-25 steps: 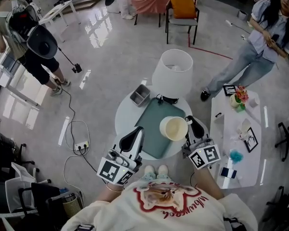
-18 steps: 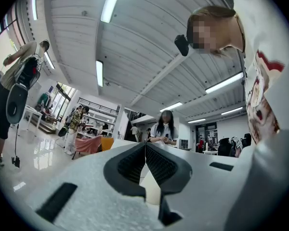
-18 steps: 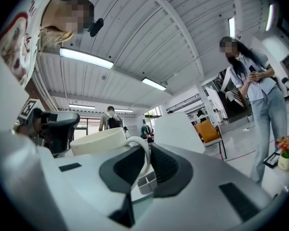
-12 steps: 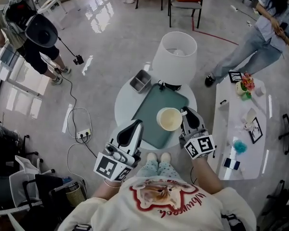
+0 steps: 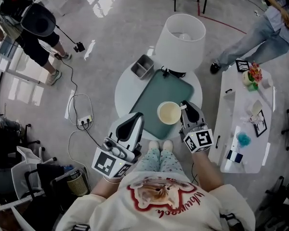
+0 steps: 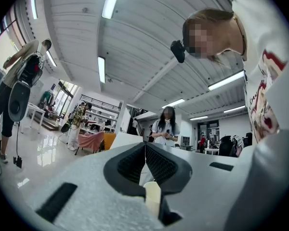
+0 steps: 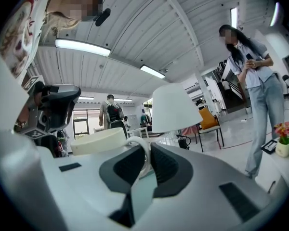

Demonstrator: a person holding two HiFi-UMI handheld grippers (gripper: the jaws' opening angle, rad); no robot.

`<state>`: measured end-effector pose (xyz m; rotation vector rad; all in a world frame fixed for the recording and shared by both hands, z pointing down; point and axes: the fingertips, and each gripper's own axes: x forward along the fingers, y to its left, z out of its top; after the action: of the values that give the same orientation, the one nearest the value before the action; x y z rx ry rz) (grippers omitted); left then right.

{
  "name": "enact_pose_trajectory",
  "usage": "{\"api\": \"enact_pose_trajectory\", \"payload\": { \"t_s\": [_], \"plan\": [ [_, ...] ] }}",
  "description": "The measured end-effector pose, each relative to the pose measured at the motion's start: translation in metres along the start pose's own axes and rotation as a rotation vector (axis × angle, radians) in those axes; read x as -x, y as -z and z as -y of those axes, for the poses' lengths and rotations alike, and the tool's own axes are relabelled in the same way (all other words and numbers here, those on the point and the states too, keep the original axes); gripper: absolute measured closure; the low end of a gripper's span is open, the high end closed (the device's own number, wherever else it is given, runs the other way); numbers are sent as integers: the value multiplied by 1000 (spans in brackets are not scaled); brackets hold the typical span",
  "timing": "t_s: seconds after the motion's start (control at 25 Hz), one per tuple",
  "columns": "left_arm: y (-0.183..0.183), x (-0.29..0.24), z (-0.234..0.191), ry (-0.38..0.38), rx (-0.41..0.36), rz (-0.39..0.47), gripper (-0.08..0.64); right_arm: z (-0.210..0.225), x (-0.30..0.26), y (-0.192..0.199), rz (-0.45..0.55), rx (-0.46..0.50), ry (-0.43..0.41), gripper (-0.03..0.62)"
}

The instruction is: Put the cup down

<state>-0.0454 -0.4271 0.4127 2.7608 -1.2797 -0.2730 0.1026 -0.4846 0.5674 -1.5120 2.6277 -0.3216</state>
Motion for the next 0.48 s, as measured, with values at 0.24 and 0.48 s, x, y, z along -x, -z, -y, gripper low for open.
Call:
{"api": "enact_pose_trajectory", "payload": {
  "t_s": [0.24, 0.48],
  "plan": [
    [12, 1, 0, -8, 19, -14, 544, 6, -1, 33, -54, 0, 7, 540],
    [25, 4, -1, -18, 40, -37, 543, 16, -4, 66, -122, -4, 26, 540]
  ]
}}
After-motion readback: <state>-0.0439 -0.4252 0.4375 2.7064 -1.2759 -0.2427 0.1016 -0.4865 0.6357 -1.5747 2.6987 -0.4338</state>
